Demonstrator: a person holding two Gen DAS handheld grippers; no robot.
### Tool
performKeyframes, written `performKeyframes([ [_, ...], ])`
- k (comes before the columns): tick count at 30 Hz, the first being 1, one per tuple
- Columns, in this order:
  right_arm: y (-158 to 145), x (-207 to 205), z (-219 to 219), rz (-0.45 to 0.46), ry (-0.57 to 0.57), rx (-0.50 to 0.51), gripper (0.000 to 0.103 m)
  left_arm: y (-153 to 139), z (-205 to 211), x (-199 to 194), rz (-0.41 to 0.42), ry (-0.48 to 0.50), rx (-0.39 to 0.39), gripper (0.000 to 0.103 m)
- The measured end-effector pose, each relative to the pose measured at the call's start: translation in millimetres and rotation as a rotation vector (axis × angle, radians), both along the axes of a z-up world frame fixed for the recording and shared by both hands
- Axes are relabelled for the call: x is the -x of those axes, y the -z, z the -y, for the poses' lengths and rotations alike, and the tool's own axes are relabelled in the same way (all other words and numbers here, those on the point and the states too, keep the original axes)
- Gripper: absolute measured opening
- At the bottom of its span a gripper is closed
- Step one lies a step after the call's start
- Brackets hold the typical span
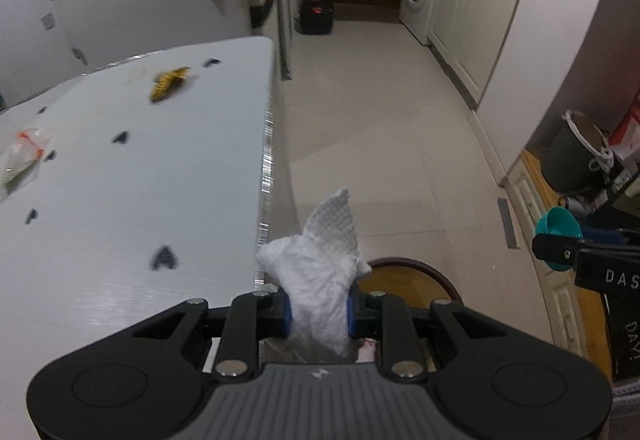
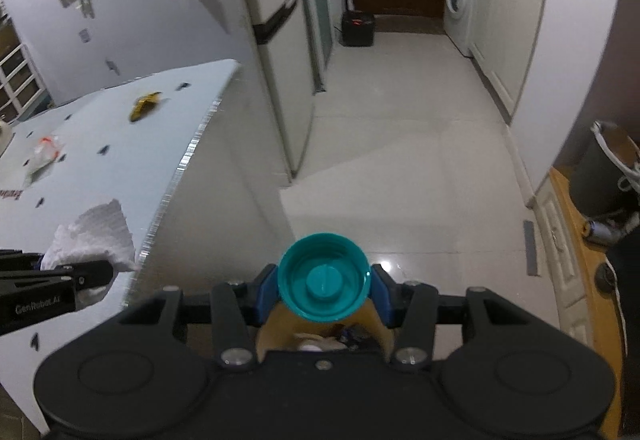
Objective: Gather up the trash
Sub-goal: 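Carry the white tissue and teal cap in both tools over the trash bin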
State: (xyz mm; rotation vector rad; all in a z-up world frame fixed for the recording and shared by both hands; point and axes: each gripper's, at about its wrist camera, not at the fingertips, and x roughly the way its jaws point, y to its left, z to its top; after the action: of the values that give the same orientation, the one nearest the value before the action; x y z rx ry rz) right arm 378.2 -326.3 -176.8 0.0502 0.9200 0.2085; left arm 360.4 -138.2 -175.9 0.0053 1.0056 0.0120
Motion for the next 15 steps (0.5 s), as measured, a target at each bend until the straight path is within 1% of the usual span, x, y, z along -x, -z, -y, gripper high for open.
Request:
performKeyframes([
  [4, 17, -1, 27, -0.033, 0.033, -0.002, 0.050, 21, 23, -10, -0.051, 0.032, 0.019, 0.025],
  [9, 43, -5, 51, -0.092, 0.060, -0.009, 0.050, 58, 46, -24, -0.145, 0.068, 0.059, 0.025],
  [11, 56, -7, 58, -0.115, 0.066, -0.010, 0.050, 76, 53, -29, -0.183, 0.083, 0.076, 0.025],
  [15, 85, -15, 71, -0.166, 0.076, -0.022, 0.050, 122, 68, -45, -0.256, 0.109, 0.091, 0.025],
])
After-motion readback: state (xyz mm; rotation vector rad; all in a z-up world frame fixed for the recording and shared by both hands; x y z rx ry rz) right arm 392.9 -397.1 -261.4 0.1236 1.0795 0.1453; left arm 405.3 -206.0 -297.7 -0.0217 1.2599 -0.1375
